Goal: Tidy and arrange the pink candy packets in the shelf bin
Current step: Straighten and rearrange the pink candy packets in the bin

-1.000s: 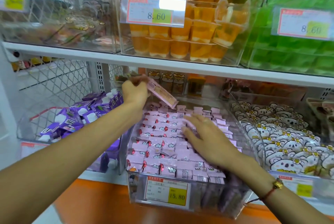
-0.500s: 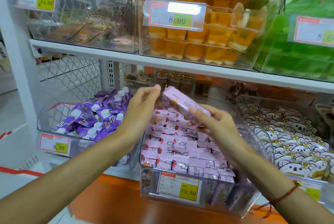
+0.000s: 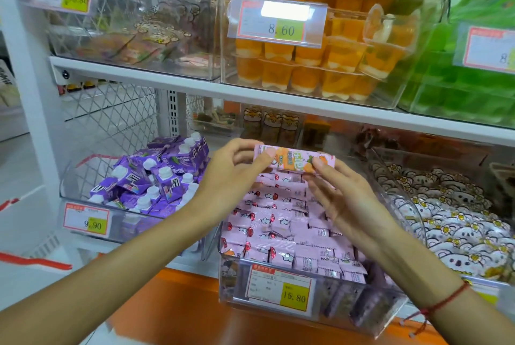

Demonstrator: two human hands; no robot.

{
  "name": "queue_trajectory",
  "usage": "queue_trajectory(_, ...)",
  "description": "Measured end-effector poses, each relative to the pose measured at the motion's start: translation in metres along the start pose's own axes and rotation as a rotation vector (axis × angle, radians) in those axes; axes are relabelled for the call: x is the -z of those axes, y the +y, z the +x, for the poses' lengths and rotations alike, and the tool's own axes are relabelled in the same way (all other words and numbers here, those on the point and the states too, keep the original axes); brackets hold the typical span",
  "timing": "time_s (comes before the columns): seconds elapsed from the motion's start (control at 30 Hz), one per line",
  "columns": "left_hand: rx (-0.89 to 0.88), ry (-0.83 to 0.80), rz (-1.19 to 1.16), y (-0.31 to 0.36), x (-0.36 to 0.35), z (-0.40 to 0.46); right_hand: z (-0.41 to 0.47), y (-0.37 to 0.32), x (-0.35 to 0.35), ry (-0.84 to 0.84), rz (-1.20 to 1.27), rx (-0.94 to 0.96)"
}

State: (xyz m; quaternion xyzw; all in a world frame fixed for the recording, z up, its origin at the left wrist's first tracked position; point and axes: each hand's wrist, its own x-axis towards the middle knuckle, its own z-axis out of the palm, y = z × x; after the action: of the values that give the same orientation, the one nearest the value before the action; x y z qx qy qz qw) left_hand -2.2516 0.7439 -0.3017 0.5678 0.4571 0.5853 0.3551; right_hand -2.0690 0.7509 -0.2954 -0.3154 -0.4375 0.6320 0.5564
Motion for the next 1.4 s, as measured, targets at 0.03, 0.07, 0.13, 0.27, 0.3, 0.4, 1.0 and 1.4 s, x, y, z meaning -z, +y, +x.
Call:
queue_trajectory(0.03,-0.101,0.009,0.136,0.001,0.003,-0.001,0.001,0.001,0.000,0.024,-0.006,0.028)
queue_trajectory(0.07,-0.200,0.020,0.267,0.001,0.007,-0.003,0.002,0.001,0.001,0.049,-0.015,0.057)
queue_trajectory(0.13,-0.319,0.066,0.438,0.001,0.018,-0.010,0.007,0.000,0.004,0.135,-0.068,0.119)
queue_trajectory(0.27,-0.250,0.104,0.535,-0.018,0.036,-0.025,0.033,0.000,0.018,0.403,-0.460,0.230)
queue_trajectory(0.3,-0.176,0.062,0.527,-0.025,0.037,-0.026,0.040,0.000,0.018,0.431,-0.576,0.256)
queue_trajectory(0.4,-0.012,-0.054,0.489,-0.035,0.034,-0.026,0.065,0.003,0.015,0.402,-0.842,0.339)
queue_trajectory(1.0,0.038,-0.007,0.506,-0.042,0.032,-0.021,0.124,0.001,0.009,-0.268,-1.652,0.209)
queue_trajectory(1.4,0.029,-0.057,0.489,-0.040,0.034,-0.019,0.112,0.044,0.027,-0.185,-1.565,0.171)
